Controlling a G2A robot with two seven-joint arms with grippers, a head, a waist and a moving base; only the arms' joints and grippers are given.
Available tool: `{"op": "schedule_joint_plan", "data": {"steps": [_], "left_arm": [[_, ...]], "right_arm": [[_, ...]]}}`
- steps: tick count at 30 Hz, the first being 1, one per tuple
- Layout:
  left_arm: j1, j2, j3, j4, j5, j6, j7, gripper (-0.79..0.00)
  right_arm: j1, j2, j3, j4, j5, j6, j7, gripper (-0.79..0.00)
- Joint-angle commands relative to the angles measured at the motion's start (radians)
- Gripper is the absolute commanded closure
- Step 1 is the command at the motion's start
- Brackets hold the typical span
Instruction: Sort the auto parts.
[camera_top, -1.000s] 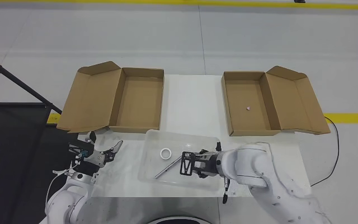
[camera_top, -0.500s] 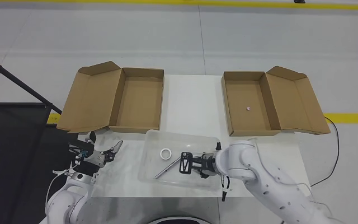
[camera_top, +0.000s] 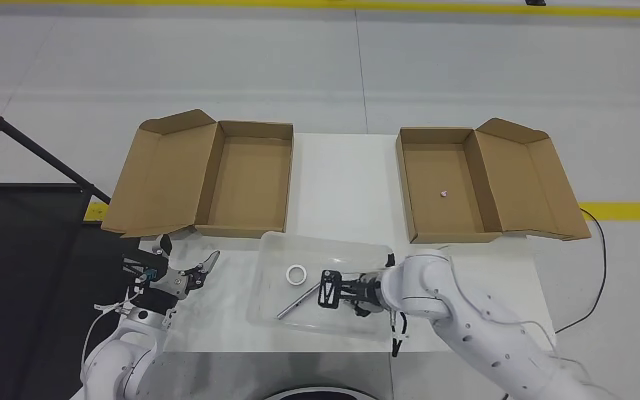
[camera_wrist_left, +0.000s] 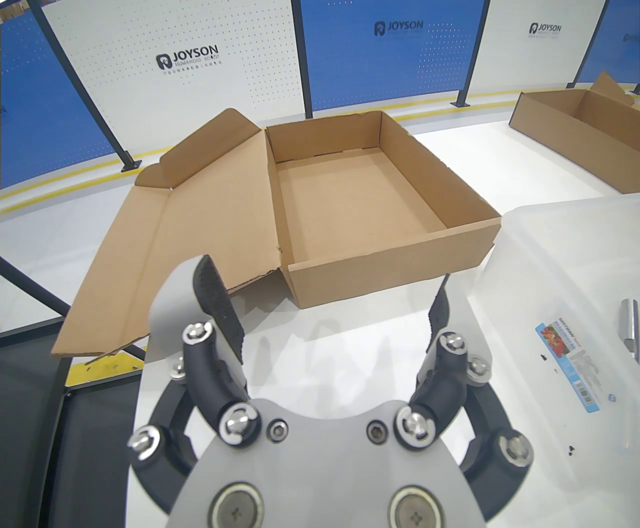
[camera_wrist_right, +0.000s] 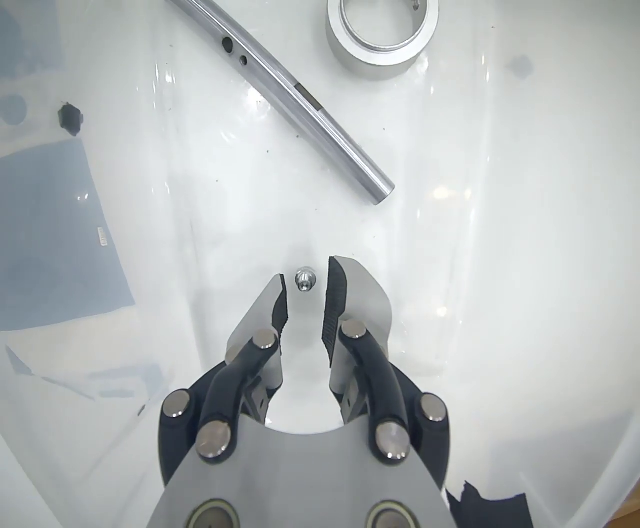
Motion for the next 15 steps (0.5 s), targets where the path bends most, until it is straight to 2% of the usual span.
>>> {"op": "schedule_joint_plan", "data": {"steps": [1, 8, 15], "left_arm": [[0.000, 0.000, 0.000, 0.000, 0.000, 0.000, 0.000, -0.785], [0.000, 0.000, 0.000, 0.000, 0.000, 0.000, 0.000, -0.785], [0.000, 0.000, 0.000, 0.000, 0.000, 0.000, 0.000, -0.785]], "right_arm": [[0.004, -0.002, -0.005, 0.006, 0.000, 0.001, -0.003, 0.000], [0.016, 0.002, 0.029, -0.016, 0.009, 0.005, -0.027, 0.000], [-0.020, 0.047, 0.254, -0.067, 0.024, 0.058, -0.115, 0.000]]}}
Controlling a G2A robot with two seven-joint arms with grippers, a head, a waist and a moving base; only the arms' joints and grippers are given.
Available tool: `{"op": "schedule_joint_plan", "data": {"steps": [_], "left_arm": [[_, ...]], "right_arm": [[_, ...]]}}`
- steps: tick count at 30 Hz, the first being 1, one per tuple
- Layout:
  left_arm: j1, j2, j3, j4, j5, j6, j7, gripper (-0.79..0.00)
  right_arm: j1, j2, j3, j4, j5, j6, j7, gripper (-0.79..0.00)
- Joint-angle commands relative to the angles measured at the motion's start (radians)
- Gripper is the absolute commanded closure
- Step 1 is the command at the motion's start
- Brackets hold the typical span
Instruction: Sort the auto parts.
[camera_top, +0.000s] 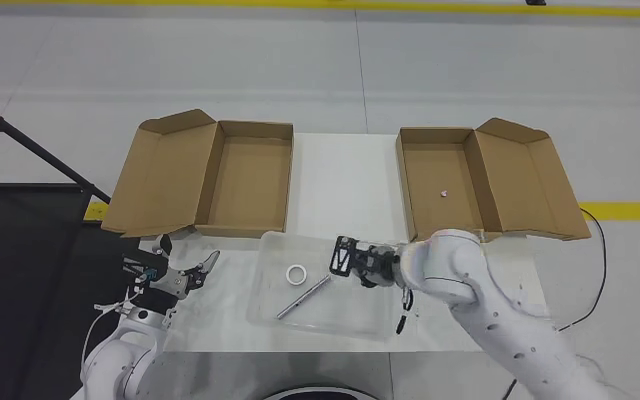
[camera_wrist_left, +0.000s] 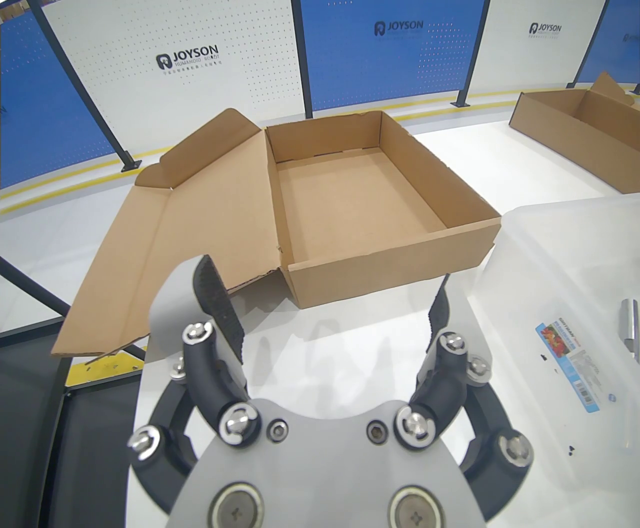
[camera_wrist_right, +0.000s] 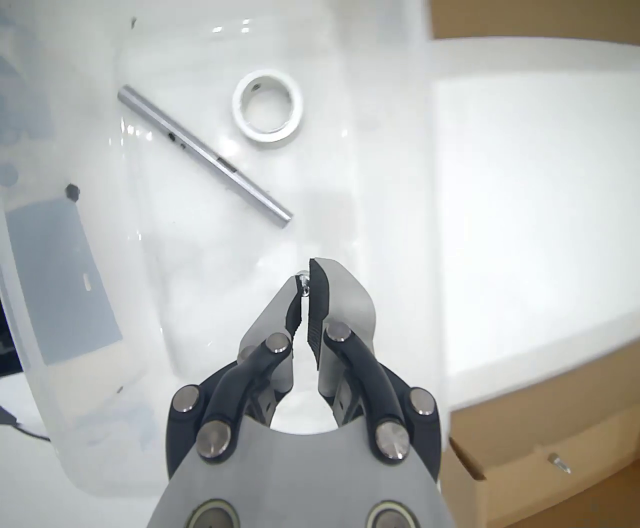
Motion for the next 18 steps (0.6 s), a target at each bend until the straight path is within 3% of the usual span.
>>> {"op": "schedule_joint_plan", "data": {"steps": [1, 5, 9, 13, 18], "left_arm": [[0.000, 0.000, 0.000, 0.000, 0.000, 0.000, 0.000, -0.785], [0.000, 0.000, 0.000, 0.000, 0.000, 0.000, 0.000, -0.785], [0.000, 0.000, 0.000, 0.000, 0.000, 0.000, 0.000, -0.785], [0.000, 0.000, 0.000, 0.000, 0.000, 0.000, 0.000, -0.785], [0.000, 0.000, 0.000, 0.000, 0.000, 0.000, 0.000, -0.785]], "right_arm": [[-0.019, 0.014, 0.087, -0.003, -0.001, 0.027, -0.026, 0.000], [-0.056, 0.037, 0.231, 0.019, -0.038, 0.111, -0.073, 0.000], [-0.061, 0.042, 0.292, 0.084, -0.023, 0.149, -0.133, 0.000], [-0.043, 0.045, 0.318, 0.151, -0.028, 0.143, -0.152, 0.000], [-0.004, 0.041, 0.283, 0.219, -0.135, 0.211, -0.095, 0.000]]}}
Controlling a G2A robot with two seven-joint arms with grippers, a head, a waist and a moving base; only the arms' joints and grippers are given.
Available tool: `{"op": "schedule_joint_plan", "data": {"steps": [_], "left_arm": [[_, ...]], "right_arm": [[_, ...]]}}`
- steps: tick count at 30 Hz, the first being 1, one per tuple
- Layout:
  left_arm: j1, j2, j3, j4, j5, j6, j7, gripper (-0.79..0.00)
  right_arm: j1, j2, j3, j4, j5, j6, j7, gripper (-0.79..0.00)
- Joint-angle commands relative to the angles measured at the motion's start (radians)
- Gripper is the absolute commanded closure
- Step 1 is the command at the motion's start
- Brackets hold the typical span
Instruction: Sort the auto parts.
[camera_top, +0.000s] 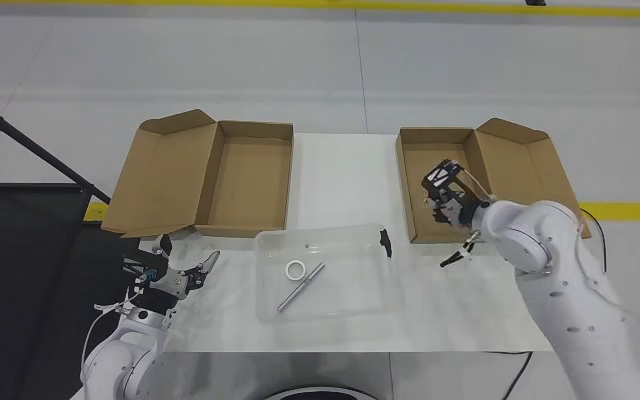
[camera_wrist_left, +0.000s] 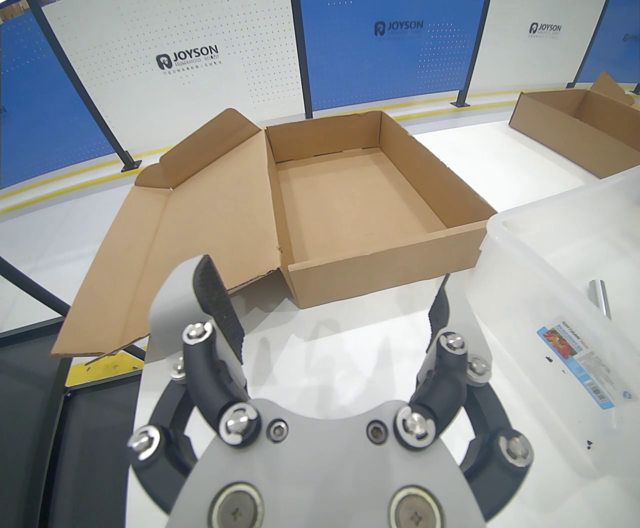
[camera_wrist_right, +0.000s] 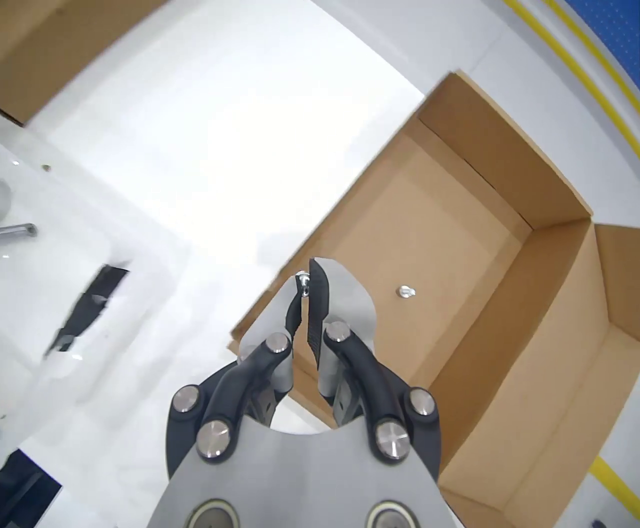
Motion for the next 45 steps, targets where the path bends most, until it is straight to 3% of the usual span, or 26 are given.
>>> {"op": "schedule_joint_plan", "data": {"steps": [1, 15, 18, 28, 32, 36, 39, 45], "left_arm": [[0.000, 0.000, 0.000, 0.000, 0.000, 0.000, 0.000, -0.785], [0.000, 0.000, 0.000, 0.000, 0.000, 0.000, 0.000, -0.785], [0.000, 0.000, 0.000, 0.000, 0.000, 0.000, 0.000, -0.785], [0.000, 0.000, 0.000, 0.000, 0.000, 0.000, 0.000, -0.785], [0.000, 0.000, 0.000, 0.000, 0.000, 0.000, 0.000, -0.785], [0.000, 0.000, 0.000, 0.000, 0.000, 0.000, 0.000, -0.785], [0.000, 0.000, 0.000, 0.000, 0.000, 0.000, 0.000, -0.785], [0.000, 0.000, 0.000, 0.000, 0.000, 0.000, 0.000, -0.785]], "right_arm": [[0.019, -0.004, -0.023, 0.035, -0.037, 0.025, 0.023, 0.000], [0.168, -0.055, -0.169, 0.359, -0.108, 0.101, 0.028, 0.000], [0.185, -0.062, -0.180, 0.385, -0.110, 0.105, 0.025, -0.102], [0.193, -0.067, -0.172, 0.388, -0.111, 0.109, 0.042, -0.182], [0.184, -0.063, -0.153, 0.365, -0.113, 0.107, 0.057, -0.320], [0.174, -0.057, -0.129, 0.331, -0.119, 0.107, 0.072, -0.391], [0.151, -0.049, -0.097, 0.267, -0.113, 0.099, 0.060, -0.493], [0.060, -0.024, 0.005, 0.067, -0.079, 0.038, -0.004, -0.785]]}}
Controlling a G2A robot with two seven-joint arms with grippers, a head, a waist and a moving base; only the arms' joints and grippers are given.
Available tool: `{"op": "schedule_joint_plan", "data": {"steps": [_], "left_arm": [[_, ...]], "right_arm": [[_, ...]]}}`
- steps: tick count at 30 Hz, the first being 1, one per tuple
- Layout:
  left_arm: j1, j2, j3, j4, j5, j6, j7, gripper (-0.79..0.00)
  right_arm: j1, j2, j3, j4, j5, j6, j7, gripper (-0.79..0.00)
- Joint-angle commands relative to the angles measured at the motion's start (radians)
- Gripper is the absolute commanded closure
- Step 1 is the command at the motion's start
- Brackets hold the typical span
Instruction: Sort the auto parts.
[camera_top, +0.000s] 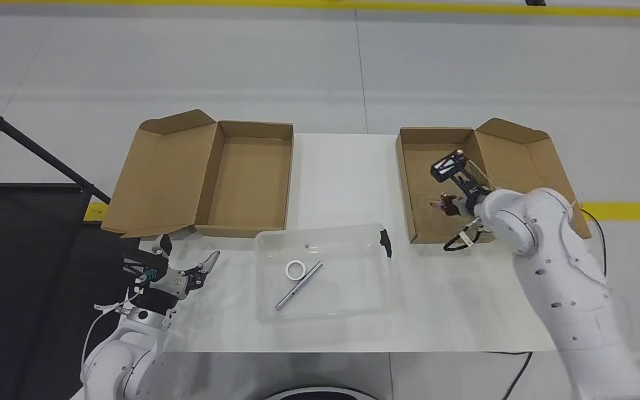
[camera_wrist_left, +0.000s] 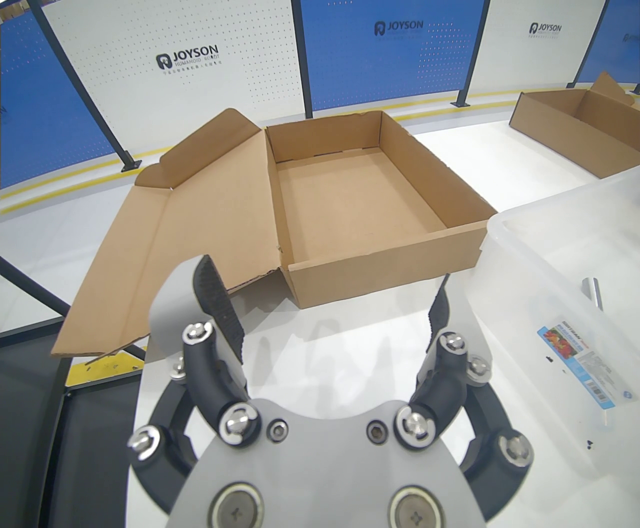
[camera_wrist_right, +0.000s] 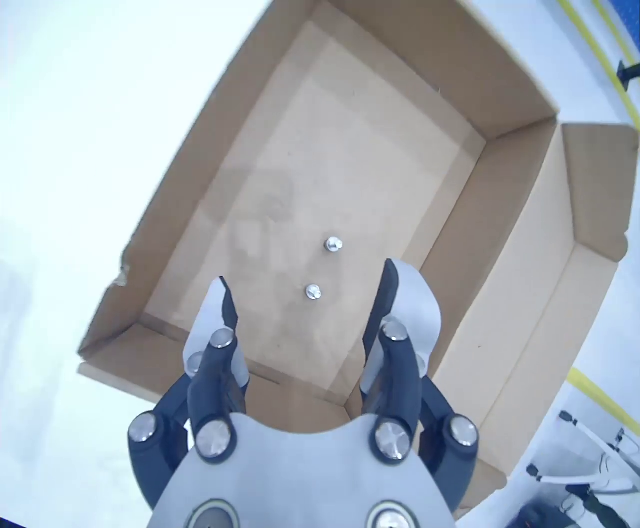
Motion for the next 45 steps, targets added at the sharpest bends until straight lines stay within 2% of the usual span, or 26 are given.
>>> {"op": "schedule_joint_plan", "data": {"steps": [1, 11, 16, 22, 30, 41, 43, 45], "left_arm": [[0.000, 0.000, 0.000, 0.000, 0.000, 0.000, 0.000, -0.785], [-0.014, 0.001, -0.008, -0.031, 0.018, -0.035, -0.004, -0.785], [-0.031, 0.005, -0.008, -0.104, 0.059, -0.087, -0.052, -0.785], [-0.074, 0.015, 0.016, -0.216, 0.163, -0.204, -0.162, -0.785], [-0.166, 0.022, 0.147, -0.320, 0.309, -0.345, -0.332, -0.785], [-0.161, 0.022, 0.144, -0.315, 0.294, -0.341, -0.325, -0.785], [-0.154, 0.024, 0.136, -0.323, 0.252, -0.381, -0.337, -0.785], [-0.160, 0.028, 0.125, -0.337, 0.238, -0.419, -0.402, -0.785]], "right_arm": [[-0.030, 0.007, 0.034, -0.070, 0.016, -0.030, -0.034, -0.785], [-0.258, 0.046, 0.230, -0.403, 0.078, -0.257, -0.299, -0.785], [-0.365, 0.060, 0.309, -0.503, 0.080, -0.355, -0.386, -0.785], [-0.483, 0.071, 0.400, -0.559, 0.077, -0.461, -0.499, -0.785], [-0.652, 0.077, 0.520, -0.577, 0.018, -0.486, -0.651, -0.785], [-0.652, 0.077, 0.520, -0.577, 0.018, -0.486, -0.651, -0.785], [-0.652, 0.077, 0.520, -0.577, 0.018, -0.486, -0.651, -0.785], [-0.652, 0.077, 0.520, -0.577, 0.018, -0.486, -0.651, -0.785]]}}
